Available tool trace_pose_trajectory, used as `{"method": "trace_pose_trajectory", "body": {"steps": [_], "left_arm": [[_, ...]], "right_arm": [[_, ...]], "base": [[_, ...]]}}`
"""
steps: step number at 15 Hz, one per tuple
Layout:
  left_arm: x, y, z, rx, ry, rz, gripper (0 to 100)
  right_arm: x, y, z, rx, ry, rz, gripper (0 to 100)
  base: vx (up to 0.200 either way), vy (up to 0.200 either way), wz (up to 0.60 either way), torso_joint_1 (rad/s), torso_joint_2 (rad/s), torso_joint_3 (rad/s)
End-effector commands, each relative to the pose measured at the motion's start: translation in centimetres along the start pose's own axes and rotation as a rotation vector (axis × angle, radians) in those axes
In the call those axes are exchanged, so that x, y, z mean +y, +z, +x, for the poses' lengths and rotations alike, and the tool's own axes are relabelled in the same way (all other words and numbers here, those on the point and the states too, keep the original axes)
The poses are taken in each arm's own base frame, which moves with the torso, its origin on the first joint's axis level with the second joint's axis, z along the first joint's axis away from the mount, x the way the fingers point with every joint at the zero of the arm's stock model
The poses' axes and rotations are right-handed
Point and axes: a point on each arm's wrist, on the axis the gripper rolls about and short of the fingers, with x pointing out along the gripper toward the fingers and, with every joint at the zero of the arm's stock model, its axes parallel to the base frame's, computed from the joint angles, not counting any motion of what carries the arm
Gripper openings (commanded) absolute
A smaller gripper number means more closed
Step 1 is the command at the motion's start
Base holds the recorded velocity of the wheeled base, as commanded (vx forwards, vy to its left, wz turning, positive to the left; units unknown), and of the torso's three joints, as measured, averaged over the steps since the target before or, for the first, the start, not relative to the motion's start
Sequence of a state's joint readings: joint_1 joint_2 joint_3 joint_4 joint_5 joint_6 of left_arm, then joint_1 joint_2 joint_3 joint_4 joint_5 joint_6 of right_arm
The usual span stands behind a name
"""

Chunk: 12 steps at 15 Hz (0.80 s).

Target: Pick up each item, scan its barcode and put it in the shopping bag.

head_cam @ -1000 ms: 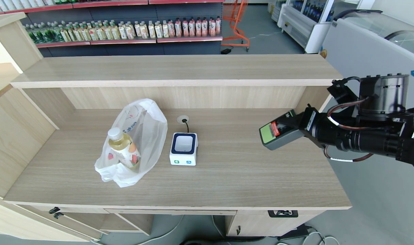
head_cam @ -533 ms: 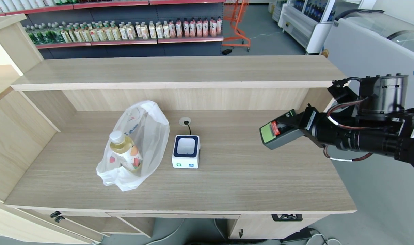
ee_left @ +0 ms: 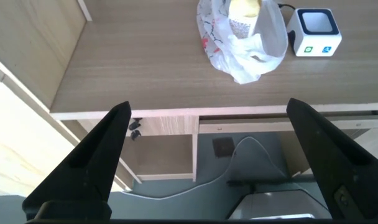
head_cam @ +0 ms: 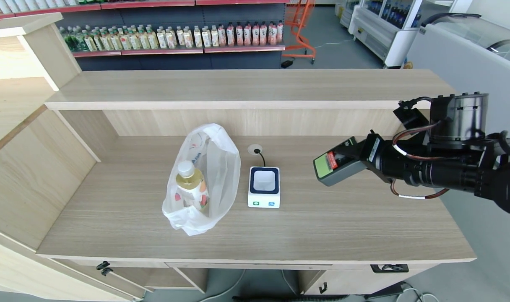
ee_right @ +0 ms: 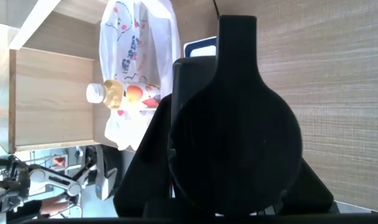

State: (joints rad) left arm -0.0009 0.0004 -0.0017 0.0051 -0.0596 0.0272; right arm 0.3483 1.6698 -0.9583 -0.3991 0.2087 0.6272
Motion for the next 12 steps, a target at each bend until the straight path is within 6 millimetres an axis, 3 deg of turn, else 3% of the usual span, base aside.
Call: {"method": "trace_pose_trajectory", "body": {"steps": [1,5,7,8,12], "left_arm": [[0.0,0.0,0.0,-0.001,-0.001,0.0,100],[0.0,0.0,0.0,0.001,-0.001,0.0,100],[0.0,0.0,0.0,0.001,-0.001,0.0,100],[0.0,0.0,0.0,0.002,-0.001,0.0,100],[0.0,0.0,0.0,0.001,-0.001,0.0,100]], "right_arm": [[-0.4,-0.3,0.6,0.015,-0.013,0.001,0],[-1.3,-0.8,2.1,0.043,-0.043,-0.077,0],[-1.7,-1.1,2.5,0.054,-0.057,-0.124,0],[-2.6,-1.5,3.9,0.032,-0.146,-0.22,0],[-3.4,-1.9,6.0,-0.007,-0.122,-0.28,0]], "base": [[0.0,0.2,0.0,0.002,0.01,0.002],[0.0,0.2,0.0,0.004,0.0,0.004],[0.0,0.0,0.0,0.0,0.0,0.0],[0.0,0.0,0.0,0.0,0.0,0.0],[0.0,0.0,0.0,0.0,0.0,0.0]]}}
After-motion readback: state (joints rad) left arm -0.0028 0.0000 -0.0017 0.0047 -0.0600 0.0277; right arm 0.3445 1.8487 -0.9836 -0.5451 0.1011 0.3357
